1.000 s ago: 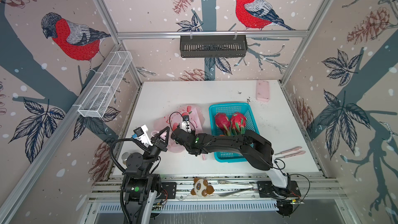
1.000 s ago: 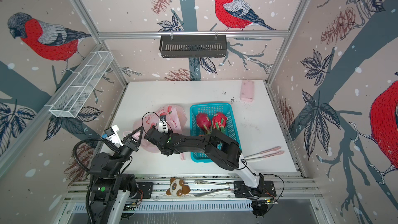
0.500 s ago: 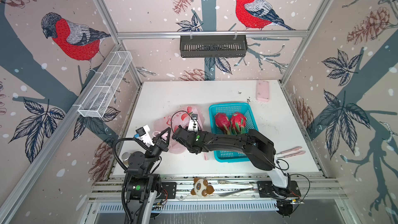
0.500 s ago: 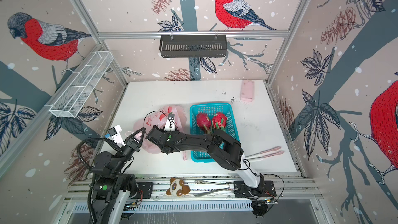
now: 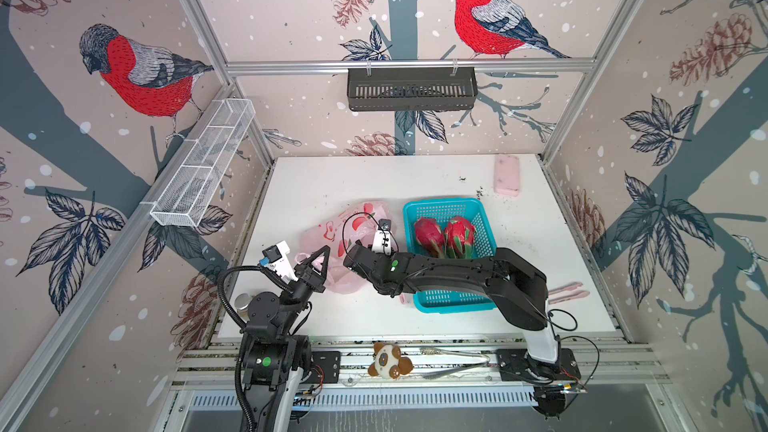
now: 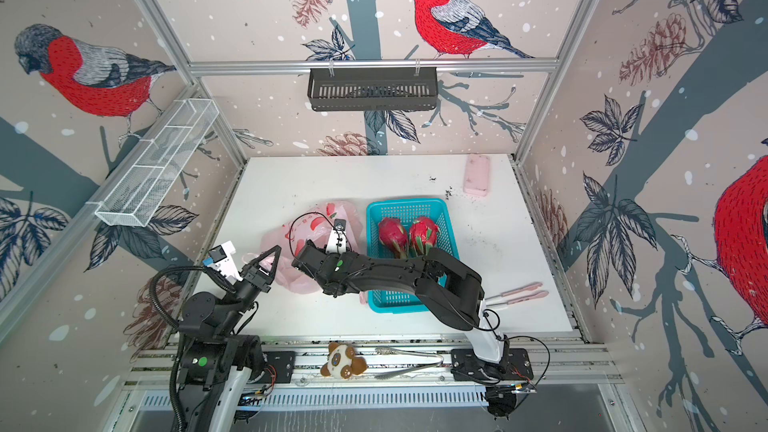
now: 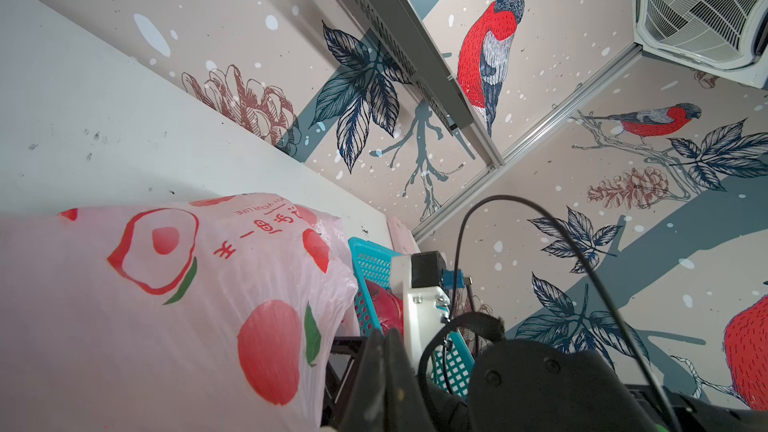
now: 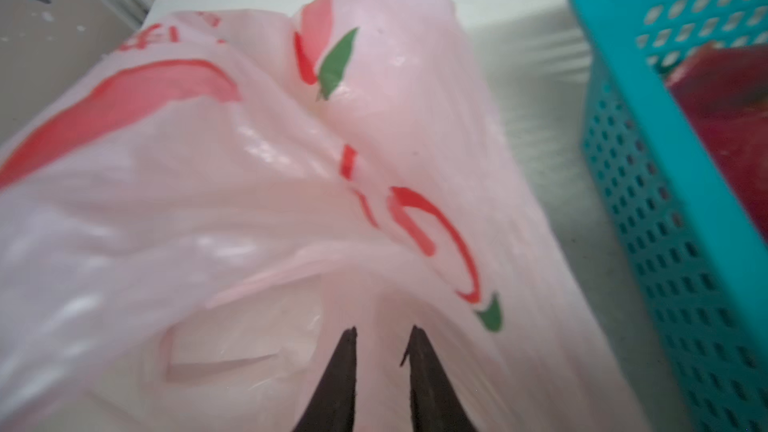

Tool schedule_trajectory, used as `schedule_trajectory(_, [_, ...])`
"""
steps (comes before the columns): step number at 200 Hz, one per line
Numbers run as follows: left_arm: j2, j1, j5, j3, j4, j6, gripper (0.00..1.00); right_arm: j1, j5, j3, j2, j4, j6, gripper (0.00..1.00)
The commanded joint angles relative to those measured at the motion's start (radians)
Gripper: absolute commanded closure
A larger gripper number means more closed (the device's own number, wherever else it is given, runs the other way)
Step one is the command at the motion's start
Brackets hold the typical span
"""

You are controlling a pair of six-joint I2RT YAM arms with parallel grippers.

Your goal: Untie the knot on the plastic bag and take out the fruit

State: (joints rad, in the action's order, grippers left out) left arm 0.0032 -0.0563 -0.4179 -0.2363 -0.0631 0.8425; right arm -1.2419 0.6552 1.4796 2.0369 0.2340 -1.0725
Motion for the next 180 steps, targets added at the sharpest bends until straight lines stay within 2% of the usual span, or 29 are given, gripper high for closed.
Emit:
schedule_trajectory(1, [-0.002, -0.001, -0.02, -0.005, 0.045, 0.029, 1.0, -0.005, -0.109, 0.016, 0.01, -0.149, 0.107, 0.76])
schedule_trajectory(30, [-0.002, -0.001, -0.044, -0.005, 0.051, 0.052, 1.0, 0.01, -0.202, 0.083, 0.08, -0.216, 0.155, 0.76])
schedule_trajectory(56, [-0.002, -0.001, -0.064, -0.009, 0.063, 0.08, 1.0, 0.026, -0.202, 0.155, 0.162, -0.231, 0.138, 0.76])
schedule_trajectory(89, [-0.002, -0.002, -0.083, -0.043, 0.05, 0.094, 1.0, 0.033, -0.062, 0.189, 0.206, -0.203, 0.063, 0.76])
schedule_trajectory(130, [-0.003, -0.002, -0.085, -0.079, 0.016, 0.08, 1.0, 0.033, 0.107, 0.214, 0.184, 0.024, -0.093, 0.74])
schedule_trajectory(155, [-0.002, -0.002, -0.083, -0.071, 0.019, 0.081, 1.0, 0.039, 0.154, 0.191, 0.164, 0.122, -0.178, 0.72])
schedule_trajectory(180, [-0.002, -0.004, -0.091, -0.063, 0.012, 0.08, 1.0, 0.056, 0.149, 0.156, 0.148, 0.135, -0.215, 0.71])
